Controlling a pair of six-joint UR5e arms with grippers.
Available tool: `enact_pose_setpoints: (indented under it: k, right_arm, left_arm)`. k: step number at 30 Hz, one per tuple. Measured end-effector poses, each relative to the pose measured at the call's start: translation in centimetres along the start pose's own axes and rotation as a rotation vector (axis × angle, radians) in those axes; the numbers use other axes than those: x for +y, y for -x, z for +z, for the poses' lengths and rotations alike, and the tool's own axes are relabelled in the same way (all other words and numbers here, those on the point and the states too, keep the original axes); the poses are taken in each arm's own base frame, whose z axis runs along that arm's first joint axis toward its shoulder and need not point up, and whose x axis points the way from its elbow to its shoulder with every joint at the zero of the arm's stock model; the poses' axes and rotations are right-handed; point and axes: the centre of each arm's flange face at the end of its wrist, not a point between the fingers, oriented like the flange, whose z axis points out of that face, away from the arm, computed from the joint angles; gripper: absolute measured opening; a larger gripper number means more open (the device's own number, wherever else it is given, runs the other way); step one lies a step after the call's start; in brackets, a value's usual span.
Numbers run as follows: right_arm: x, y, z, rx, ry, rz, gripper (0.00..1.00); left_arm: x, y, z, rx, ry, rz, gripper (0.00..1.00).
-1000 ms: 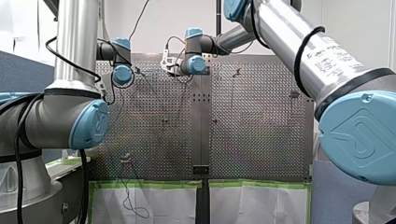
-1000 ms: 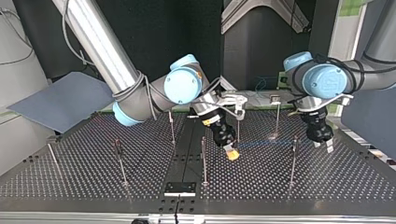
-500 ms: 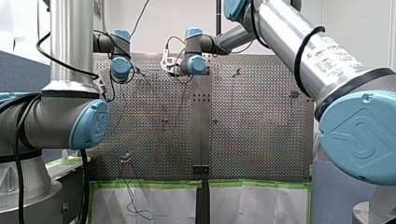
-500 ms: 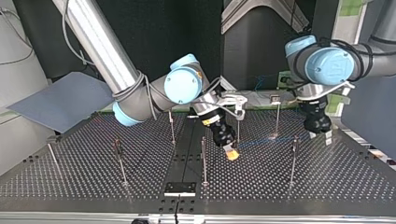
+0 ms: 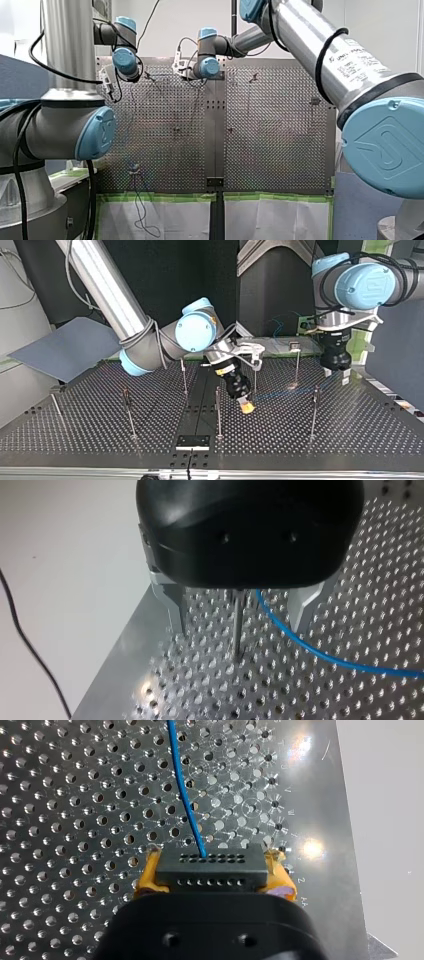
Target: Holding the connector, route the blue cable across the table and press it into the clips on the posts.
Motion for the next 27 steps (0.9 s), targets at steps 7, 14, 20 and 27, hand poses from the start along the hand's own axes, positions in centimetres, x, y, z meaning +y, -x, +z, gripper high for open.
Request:
enact_pose_setpoints:
  k: [7, 14, 20, 27]
  right_arm:
    - [0.3, 0.0, 0.0, 0.0, 0.016, 0.003, 0.0]
    - [0.4, -0.1, 0.0, -0.001, 0.019, 0.003, 0.0]
    - [0.4, 0.0, 0.0, -0.001, 0.019, 0.002, 0.0]
    - [0.4, 0.0, 0.0, -0.001, 0.019, 0.003, 0.0]
  left_arm:
    - [-0.4, 0.6, -2.1, 0.008, -0.032, 0.011, 1.0]
    - [-1.2, 0.1, -2.3, 0.034, -0.087, 0.037, 1.0]
    - [-2.1, -1.0, -2.2, 0.068, -0.148, 0.085, 1.0]
    - [-4.1, -0.3, -2.4, 0.043, -0.241, 0.137, 1.0]
